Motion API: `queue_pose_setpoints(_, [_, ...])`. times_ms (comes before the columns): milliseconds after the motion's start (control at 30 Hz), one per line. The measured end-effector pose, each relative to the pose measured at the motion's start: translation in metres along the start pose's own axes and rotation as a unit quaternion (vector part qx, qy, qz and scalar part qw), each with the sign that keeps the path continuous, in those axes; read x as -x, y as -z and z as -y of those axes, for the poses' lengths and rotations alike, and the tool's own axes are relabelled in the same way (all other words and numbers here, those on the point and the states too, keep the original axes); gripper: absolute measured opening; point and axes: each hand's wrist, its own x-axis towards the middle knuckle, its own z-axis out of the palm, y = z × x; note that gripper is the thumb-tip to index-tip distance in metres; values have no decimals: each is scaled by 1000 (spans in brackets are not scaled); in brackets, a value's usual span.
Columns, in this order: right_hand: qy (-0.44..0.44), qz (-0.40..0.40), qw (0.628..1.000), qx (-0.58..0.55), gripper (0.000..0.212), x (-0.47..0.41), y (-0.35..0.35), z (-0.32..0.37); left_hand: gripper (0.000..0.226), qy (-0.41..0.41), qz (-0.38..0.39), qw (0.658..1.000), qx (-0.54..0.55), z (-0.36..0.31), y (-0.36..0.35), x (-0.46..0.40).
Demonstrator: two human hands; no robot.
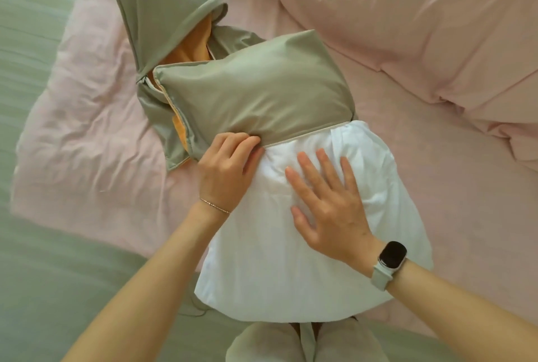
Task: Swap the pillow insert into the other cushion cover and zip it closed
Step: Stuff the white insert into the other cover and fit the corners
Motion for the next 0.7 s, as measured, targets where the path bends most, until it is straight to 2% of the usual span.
queue_pose_setpoints(133, [27,93,995,-2,60,-19,-25,6,18,110,74,990,45,7,4,-8])
queue_pose_setpoints(267, [7,201,980,7,64,-54,-56,16,16,256,96,950,154,5,27,-6])
queue_pose_setpoints(400, [7,249,968,39,76,-78,-73,11,11,262,112,939,192,-10,45,17])
queue_pose_setpoints(467, [13,254,967,9,72,-73,-72,10,12,264,128,940,176,-8,45,27])
queue_pose_setpoints(533, [29,226,973,-29,60,-50,-63,14,17,257,169,943,124,0,42,37])
queue_pose_setpoints(633, [100,102,984,-107,36,-9,-39,12,33,236,241,941,27,3,35,43])
queue_pose_setpoints(700, [93,-4,982,-165,27,1,-16,1,36,223,231,947,-5,-7,33,37])
